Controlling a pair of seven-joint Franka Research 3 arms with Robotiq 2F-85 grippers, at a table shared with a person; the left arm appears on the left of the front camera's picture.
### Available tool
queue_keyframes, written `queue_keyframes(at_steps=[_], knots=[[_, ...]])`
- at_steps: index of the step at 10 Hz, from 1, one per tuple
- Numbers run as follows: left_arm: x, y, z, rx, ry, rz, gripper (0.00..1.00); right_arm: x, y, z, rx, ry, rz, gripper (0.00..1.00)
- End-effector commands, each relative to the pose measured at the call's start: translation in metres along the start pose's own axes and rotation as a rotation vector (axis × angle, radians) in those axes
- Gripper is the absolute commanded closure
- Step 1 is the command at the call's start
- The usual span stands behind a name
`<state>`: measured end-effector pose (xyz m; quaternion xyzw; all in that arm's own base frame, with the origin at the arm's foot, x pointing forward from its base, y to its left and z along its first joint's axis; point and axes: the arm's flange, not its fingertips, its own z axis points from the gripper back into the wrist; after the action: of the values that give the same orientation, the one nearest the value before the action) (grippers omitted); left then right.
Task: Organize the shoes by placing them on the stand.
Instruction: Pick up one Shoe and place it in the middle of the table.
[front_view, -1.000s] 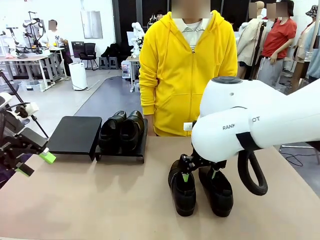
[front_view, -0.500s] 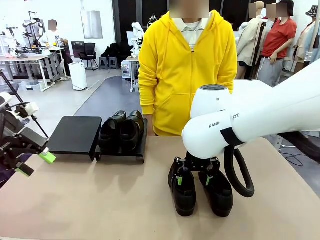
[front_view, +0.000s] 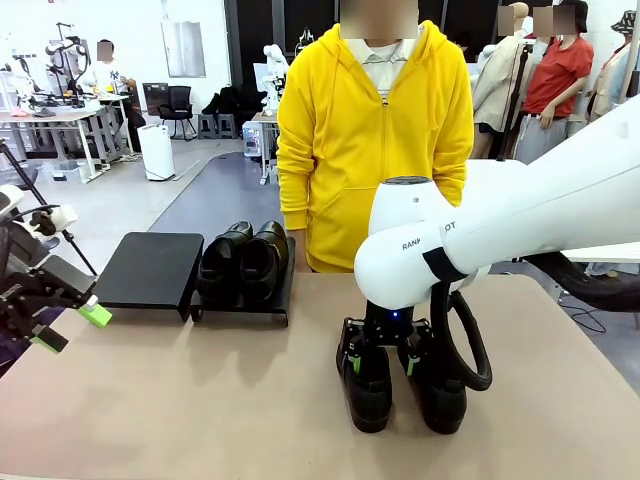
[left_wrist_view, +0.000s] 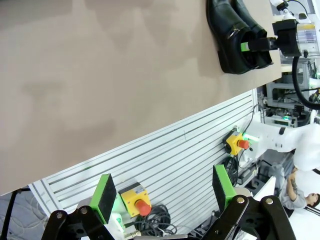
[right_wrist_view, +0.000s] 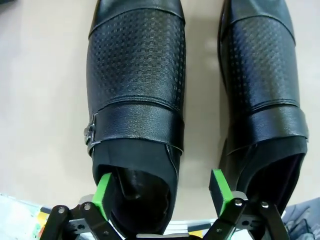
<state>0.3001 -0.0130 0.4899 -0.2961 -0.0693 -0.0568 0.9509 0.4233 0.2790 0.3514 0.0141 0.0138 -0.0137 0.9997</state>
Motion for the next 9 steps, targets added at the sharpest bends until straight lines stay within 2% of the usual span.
queue_keyframes(at_steps=[1, 9], knots=[[0.0001, 0.0005, 0.0024, -0.014, -0.001, 0.002, 0.0, 0.0035, 0.0083, 0.0054, -0.025, -0.001, -0.015, 1.0], [0.0001, 0.0005, 0.0024, -0.014, -0.001, 0.002, 0.0, 0.0036, 0.0056, 0.0089, -0.035, 0.052, -0.03, 1.0]])
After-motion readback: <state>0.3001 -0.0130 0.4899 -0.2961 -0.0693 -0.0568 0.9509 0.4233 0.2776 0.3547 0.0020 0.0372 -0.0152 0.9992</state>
